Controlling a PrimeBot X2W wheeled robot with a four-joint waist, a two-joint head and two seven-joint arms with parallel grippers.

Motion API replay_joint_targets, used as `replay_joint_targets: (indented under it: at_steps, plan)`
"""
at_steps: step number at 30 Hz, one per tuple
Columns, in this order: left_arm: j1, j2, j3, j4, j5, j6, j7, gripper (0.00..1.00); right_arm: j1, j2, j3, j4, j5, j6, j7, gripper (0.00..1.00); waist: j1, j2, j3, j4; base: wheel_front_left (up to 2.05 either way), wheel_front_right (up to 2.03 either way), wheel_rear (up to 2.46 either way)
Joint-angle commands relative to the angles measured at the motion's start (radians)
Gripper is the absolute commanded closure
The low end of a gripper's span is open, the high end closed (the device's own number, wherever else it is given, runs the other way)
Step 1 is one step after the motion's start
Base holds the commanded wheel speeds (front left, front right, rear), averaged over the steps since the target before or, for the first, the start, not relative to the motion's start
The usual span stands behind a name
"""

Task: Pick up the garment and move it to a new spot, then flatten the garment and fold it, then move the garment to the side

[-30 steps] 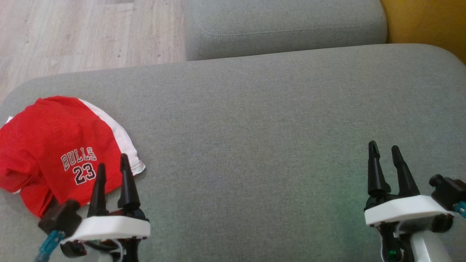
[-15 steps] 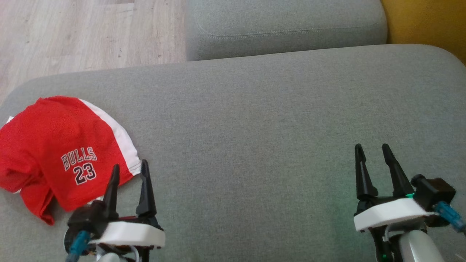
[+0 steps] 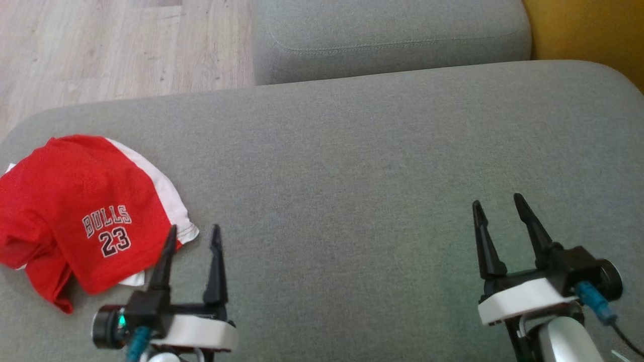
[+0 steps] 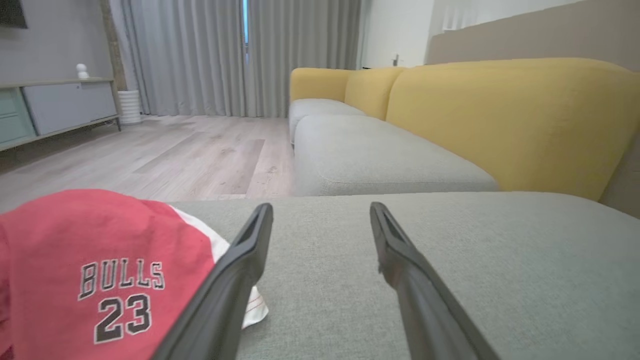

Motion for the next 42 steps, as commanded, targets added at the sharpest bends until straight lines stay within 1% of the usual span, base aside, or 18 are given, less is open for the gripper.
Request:
replay_joint_targets:
  at_steps: [1, 2, 10, 13, 15, 17, 19, 20, 22, 24, 27, 29, 34, 37, 42]
  plan:
    - [-0.038, 0.015, 0.01, -0.039, 0.04, 0.008, -0.015, 0.0, -0.055, -0.008, 0.027, -0.042, -0.038, 0.007, -0.016, 0.0, 0.0, 0.0, 0.0, -0.001, 0.0, 0.0, 0.0]
    - [-0.039, 0.022, -0.007, -0.037, 0.073, 0.014, -0.021, 0.0, -0.056, -0.008, 0.039, -0.047, -0.062, 0.007, -0.022, 0.0, 0.0, 0.0, -0.001, -0.001, 0.0, 0.0, 0.0]
    - [-0.038, 0.043, -0.057, -0.046, 0.183, 0.054, -0.044, 0.0, -0.059, -0.008, 0.067, -0.066, -0.17, 0.007, -0.046, 0.0, 0.0, 0.0, -0.001, -0.003, 0.0, 0.0, 0.0]
    - [-0.036, 0.038, -0.061, -0.064, 0.195, 0.066, -0.053, 0.0, -0.055, -0.008, 0.078, -0.068, -0.182, 0.007, -0.054, 0.0, 0.0, 0.0, -0.001, -0.002, 0.0, 0.0, 0.0]
    - [-0.031, 0.023, -0.046, -0.081, 0.179, 0.062, -0.059, 0.0, -0.051, -0.008, 0.078, -0.066, -0.165, 0.008, -0.06, 0.0, 0.0, 0.0, -0.001, 0.0, 0.0, 0.0, 0.0]
    - [-0.023, 0.007, -0.021, -0.1, 0.162, 0.048, -0.065, 0.0, -0.046, -0.008, 0.074, -0.064, -0.124, 0.008, -0.066, 0.0, 0.0, 0.0, 0.0, 0.0, 0.0, 0.0, 0.0]
    - [-0.013, -0.011, 0.013, -0.11, 0.121, 0.019, -0.065, 0.0, -0.041, -0.008, 0.068, -0.056, -0.05, 0.008, -0.067, 0.0, 0.0, 0.0, 0.0, 0.002, 0.0, 0.0, 0.0]
    - [-0.013, -0.011, 0.013, -0.11, 0.121, 0.019, -0.065, 0.0, -0.041, -0.008, 0.068, -0.056, -0.05, 0.008, -0.067, 0.0, 0.0, 0.0, 0.0, 0.002, 0.0, 0.0, 0.0]
    - [0.0, -0.029, 0.052, -0.112, 0.077, -0.014, -0.065, 0.0, -0.037, -0.008, 0.066, -0.046, 0.034, 0.008, -0.067, 0.0, 0.0, 0.0, 0.0, 0.002, 0.0, 0.0, 0.0]
    - [0.012, -0.045, 0.086, -0.109, 0.04, -0.054, -0.065, 0.0, -0.034, -0.008, 0.068, -0.037, 0.091, 0.008, -0.067, 0.0, 0.0, 0.0, 0.0, 0.002, 0.0, 0.0, 0.0]
    - [0.024, -0.057, 0.115, -0.091, 0.019, -0.108, -0.065, 0.0, -0.029, -0.008, 0.069, -0.01, 0.128, 0.008, -0.067, 0.0, 0.0, 0.0, -0.001, 0.003, 0.0, 0.0, 0.0]
    - [0.027, -0.061, 0.125, -0.072, 0.019, -0.13, -0.065, 0.0, -0.028, -0.008, 0.074, 0.01, 0.142, 0.008, -0.067, 0.0, 0.0, 0.0, -0.002, 0.004, 0.0, 0.0, 0.0]
    - [0.026, -0.065, 0.142, -0.053, 0.015, -0.149, -0.065, 0.0, -0.033, -0.008, 0.078, 0.026, 0.153, 0.008, -0.067, 0.0, 0.0, 0.0, -0.003, 0.002, 0.0, 0.0, 0.0]
    - [0.021, -0.066, 0.139, -0.044, 0.004, -0.149, -0.065, 0.0, -0.036, -0.008, 0.08, 0.026, 0.159, 0.008, -0.067, 0.0, 0.0, 0.0, -0.006, 0.007, 0.0, 0.0, 0.0]
    - [0.016, -0.066, 0.142, -0.025, 0.006, -0.137, -0.065, 0.0, -0.03, -0.008, 0.101, 0.022, 0.164, 0.008, -0.067, 0.0, 0.0, 0.0, -0.012, 0.034, 0.0, 0.0, 0.0]
